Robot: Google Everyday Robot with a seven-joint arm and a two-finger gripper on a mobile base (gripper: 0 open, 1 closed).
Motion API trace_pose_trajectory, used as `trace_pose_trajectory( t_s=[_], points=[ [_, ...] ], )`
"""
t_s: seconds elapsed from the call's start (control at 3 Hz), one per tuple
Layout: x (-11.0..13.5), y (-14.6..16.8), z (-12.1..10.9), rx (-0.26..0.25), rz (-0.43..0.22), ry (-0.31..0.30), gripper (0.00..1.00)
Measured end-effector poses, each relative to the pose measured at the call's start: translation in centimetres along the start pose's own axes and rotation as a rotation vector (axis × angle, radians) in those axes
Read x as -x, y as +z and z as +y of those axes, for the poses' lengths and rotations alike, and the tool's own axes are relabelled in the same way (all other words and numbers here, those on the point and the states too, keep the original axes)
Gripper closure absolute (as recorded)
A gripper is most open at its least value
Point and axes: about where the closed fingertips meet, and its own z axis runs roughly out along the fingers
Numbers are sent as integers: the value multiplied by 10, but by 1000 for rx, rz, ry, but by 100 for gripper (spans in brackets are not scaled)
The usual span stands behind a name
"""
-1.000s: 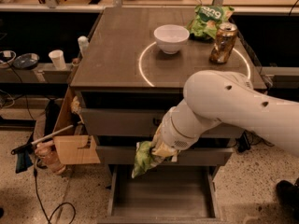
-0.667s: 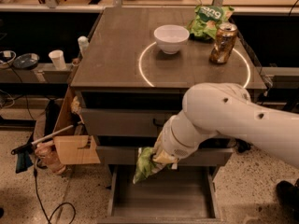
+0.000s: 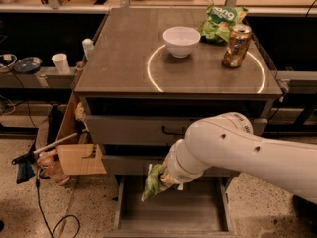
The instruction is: Place green jalapeno chip bag into bottom drawer
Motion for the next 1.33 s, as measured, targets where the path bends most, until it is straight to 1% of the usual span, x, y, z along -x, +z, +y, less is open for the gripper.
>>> trace_pose_trajectory(
  t_s=[0.67, 1.0, 1.33],
  points=[
    [-8, 40, 0, -34, 19, 9, 100],
    [-7, 40, 2, -43, 24, 6, 100],
    [-18, 62, 7, -68, 27, 25, 100]
  ],
)
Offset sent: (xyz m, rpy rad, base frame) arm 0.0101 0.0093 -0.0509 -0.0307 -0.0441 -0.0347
